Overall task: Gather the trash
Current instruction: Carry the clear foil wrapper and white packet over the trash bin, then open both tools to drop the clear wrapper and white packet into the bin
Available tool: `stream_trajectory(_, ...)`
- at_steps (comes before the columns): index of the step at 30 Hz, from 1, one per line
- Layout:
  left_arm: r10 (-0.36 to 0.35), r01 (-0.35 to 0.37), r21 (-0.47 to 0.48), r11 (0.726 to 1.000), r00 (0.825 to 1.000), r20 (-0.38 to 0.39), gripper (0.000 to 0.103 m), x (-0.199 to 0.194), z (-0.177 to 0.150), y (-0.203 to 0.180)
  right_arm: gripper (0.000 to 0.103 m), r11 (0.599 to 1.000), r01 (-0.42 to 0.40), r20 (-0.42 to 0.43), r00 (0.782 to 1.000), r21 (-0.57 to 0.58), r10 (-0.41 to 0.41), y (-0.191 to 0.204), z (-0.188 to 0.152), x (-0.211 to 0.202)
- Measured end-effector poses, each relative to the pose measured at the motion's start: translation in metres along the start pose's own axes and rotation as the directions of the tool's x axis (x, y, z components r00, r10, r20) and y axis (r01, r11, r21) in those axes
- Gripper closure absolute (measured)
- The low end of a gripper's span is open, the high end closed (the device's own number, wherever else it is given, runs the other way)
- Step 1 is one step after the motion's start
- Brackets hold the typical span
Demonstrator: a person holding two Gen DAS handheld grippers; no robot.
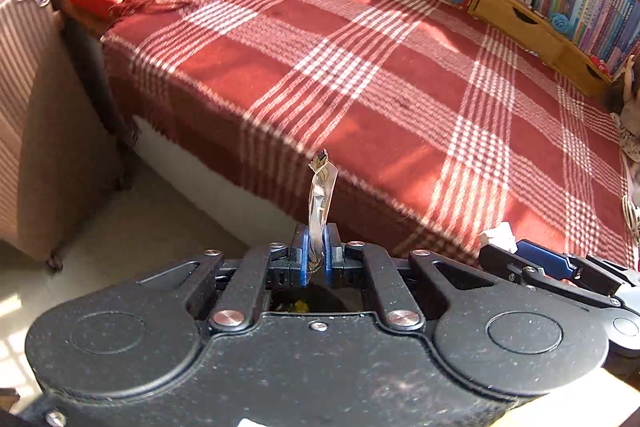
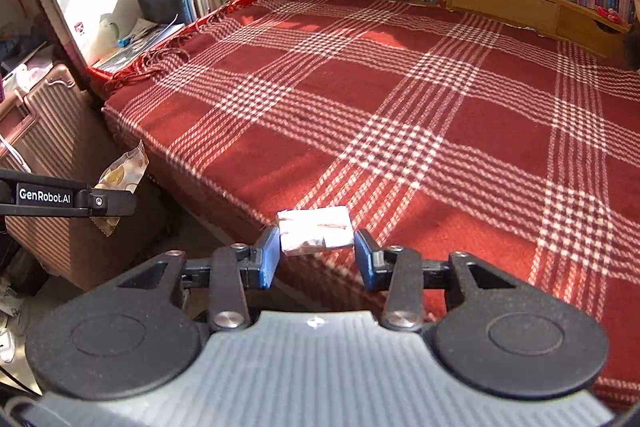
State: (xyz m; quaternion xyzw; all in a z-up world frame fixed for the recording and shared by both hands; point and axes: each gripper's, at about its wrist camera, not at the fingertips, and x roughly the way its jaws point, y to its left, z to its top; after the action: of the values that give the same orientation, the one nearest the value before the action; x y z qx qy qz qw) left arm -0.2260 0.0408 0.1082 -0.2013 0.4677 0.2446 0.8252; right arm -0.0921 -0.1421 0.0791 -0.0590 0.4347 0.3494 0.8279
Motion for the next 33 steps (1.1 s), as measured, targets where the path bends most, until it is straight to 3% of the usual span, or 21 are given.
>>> stream_trajectory(6, 0.028, -0.040, -0.097, 0.994, 0.991, -0.127, 0.096, 0.021, -0.066, 0.042, 0.056, 0.992, -0.082, -0.098, 0.993, -0.096, 0.072, 0.042, -0.051, 0.021)
stream_trajectory(17, 0.062, -0.135, -0.212, 0.968, 0.945, -0.322, 0.096, 0.133, -0.170, 0.082, 0.056, 0.943, -0.192, -0.288, 0.951, -0.271, 0.111, 0.080, -0.139, 0.107)
stream_trajectory(25, 0.074, -0.178, -0.241, 0.954, 0.919, -0.387, 0.095, 0.176, -0.200, 0.095, 0.056, 0.948, -0.164, -0.353, 0.934, -0.271, 0.061, 0.077, -0.175, 0.136)
stream_trajectory(33, 0.076, -0.187, -0.237, 0.953, 0.908, -0.412, 0.092, 0.184, -0.208, 0.098, 0.055, 0.954, -0.154, -0.358, 0.932, -0.258, 0.054, 0.075, -0.177, 0.140)
